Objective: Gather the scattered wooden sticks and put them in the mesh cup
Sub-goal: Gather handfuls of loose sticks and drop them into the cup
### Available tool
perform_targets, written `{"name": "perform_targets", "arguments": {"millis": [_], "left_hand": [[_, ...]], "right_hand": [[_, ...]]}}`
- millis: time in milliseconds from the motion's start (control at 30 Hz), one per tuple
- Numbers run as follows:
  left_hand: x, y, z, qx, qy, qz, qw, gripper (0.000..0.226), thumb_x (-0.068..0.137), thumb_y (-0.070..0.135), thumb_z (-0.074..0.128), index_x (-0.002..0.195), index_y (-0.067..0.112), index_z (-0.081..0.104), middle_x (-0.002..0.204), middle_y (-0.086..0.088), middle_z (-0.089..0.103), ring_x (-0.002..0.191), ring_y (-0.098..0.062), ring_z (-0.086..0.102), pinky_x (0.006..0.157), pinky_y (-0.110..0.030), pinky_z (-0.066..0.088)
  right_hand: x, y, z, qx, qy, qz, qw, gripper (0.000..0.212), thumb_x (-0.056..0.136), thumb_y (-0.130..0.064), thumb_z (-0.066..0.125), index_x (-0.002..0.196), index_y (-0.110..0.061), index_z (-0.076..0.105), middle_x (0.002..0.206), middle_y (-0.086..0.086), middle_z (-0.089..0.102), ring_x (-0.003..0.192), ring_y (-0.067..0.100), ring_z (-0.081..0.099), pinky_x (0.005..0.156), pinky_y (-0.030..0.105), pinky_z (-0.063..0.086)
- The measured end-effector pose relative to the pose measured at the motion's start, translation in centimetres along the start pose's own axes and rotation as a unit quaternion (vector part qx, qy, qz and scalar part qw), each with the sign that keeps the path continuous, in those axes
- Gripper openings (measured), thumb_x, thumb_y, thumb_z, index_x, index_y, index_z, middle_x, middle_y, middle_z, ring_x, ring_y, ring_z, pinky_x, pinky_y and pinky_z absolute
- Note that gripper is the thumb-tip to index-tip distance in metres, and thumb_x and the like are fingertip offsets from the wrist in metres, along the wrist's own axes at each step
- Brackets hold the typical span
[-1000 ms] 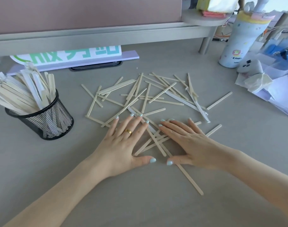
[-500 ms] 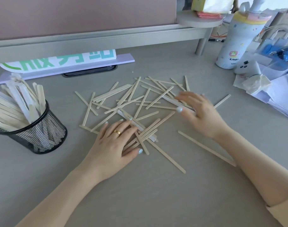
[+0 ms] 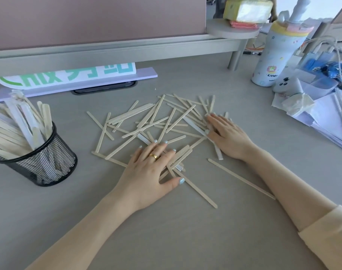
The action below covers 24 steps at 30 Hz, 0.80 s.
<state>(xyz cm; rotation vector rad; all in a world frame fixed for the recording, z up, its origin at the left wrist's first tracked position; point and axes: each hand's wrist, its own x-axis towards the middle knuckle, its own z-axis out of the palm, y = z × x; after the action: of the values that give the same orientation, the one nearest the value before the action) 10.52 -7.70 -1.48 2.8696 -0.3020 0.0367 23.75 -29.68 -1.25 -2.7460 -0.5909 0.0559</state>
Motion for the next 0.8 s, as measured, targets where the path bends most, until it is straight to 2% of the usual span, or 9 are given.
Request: {"name": "perform_targets", "arguments": {"millis": [167, 267, 367, 433, 500, 600, 667, 800], "left_hand": [[-0.7, -0.3, -0.2, -0.024, 0.019, 0.039, 0.999, 0.075, 0.075, 0.066, 0.020, 0.140, 0.031, 0.033, 0.153, 0.009, 0.026, 0.143, -0.008, 0.010, 0.115, -0.030, 0.002], [-0.9, -1.1, -1.1, -0.060, 0.035, 0.032, 0.997, 0.081, 0.077, 0.072, 0.026, 0.146, 0.032, 0.015, 0.155, 0.012, 0.018, 0.143, -0.005, 0.012, 0.119, -0.036, 0.009], [0.3, -3.4, -2.9, -0.087, 0.122, -0.055, 0.987, 0.081, 0.077, 0.070, 0.028, 0.145, 0.027, 0.018, 0.155, 0.005, 0.023, 0.142, -0.014, 0.020, 0.116, -0.038, 0.018], [1.5, -5.8, -3.7, -0.073, 0.160, -0.144, 0.974, 0.077, 0.082, 0.064, 0.031, 0.144, 0.019, 0.022, 0.155, -0.006, 0.024, 0.142, -0.022, 0.023, 0.115, -0.042, 0.021], [2.5, -8.5, -3.8, -0.068, 0.133, -0.249, 0.957, 0.073, 0.089, 0.058, 0.033, 0.145, 0.014, 0.018, 0.155, -0.014, 0.020, 0.142, -0.029, 0.021, 0.114, -0.046, 0.021], [3.9, -10.9, -3.3, -0.080, 0.081, -0.334, 0.936, 0.075, 0.091, 0.059, 0.028, 0.147, 0.013, 0.010, 0.156, -0.018, 0.014, 0.143, -0.032, 0.014, 0.115, -0.048, 0.015], [4.9, -11.3, -3.3, -0.085, 0.068, -0.347, 0.931, 0.077, 0.089, 0.062, 0.025, 0.148, 0.015, 0.008, 0.157, -0.014, 0.013, 0.144, -0.031, 0.010, 0.116, -0.048, 0.010], [6.6, -10.3, -3.4, -0.116, 0.048, -0.302, 0.945, 0.079, 0.087, 0.065, 0.029, 0.149, 0.020, 0.007, 0.158, -0.005, 0.014, 0.145, -0.024, 0.010, 0.117, -0.047, 0.005]], "right_hand": [[-0.5, -2.6, 1.0, 0.052, -0.007, -0.092, 0.994, 0.046, 0.095, -0.021, 0.040, 0.140, -0.022, 0.035, 0.154, -0.003, 0.027, 0.142, 0.013, 0.024, 0.112, 0.023, 0.016], [-1.5, -3.1, 0.6, 0.133, -0.028, -0.107, 0.985, 0.043, 0.094, -0.018, 0.045, 0.136, -0.023, 0.042, 0.152, -0.008, 0.029, 0.139, 0.006, 0.026, 0.106, 0.015, 0.018], [-3.0, -2.9, -0.8, 0.177, -0.011, -0.051, 0.983, 0.049, 0.091, -0.038, 0.047, 0.138, -0.032, 0.036, 0.151, -0.018, 0.024, 0.140, 0.002, 0.021, 0.112, 0.022, 0.016], [-4.5, -2.7, -1.5, 0.154, -0.033, -0.018, 0.987, 0.067, 0.083, -0.061, 0.044, 0.142, -0.037, 0.024, 0.149, -0.025, 0.014, 0.141, -0.001, 0.009, 0.117, 0.026, 0.006], [-6.1, -2.9, -1.3, 0.085, -0.069, -0.006, 0.994, 0.091, 0.069, -0.082, 0.031, 0.145, -0.037, 0.010, 0.152, -0.021, 0.004, 0.142, 0.000, -0.003, 0.117, 0.027, -0.003], [-7.2, -3.4, 0.2, -0.042, -0.073, -0.024, 0.996, 0.108, 0.055, -0.091, 0.004, 0.146, -0.033, -0.002, 0.156, -0.012, -0.008, 0.143, 0.004, -0.011, 0.116, 0.028, -0.010], [-7.0, -4.2, 0.8, -0.058, -0.064, -0.036, 0.996, 0.108, 0.055, -0.090, -0.005, 0.146, -0.032, -0.005, 0.157, -0.009, -0.008, 0.144, 0.008, -0.010, 0.117, 0.031, -0.009], [-5.3, -6.2, 1.8, -0.035, -0.053, -0.063, 0.996, 0.099, 0.064, -0.084, 0.001, 0.147, -0.030, 0.000, 0.158, -0.007, -0.005, 0.145, 0.010, -0.006, 0.118, 0.032, -0.006]]}}
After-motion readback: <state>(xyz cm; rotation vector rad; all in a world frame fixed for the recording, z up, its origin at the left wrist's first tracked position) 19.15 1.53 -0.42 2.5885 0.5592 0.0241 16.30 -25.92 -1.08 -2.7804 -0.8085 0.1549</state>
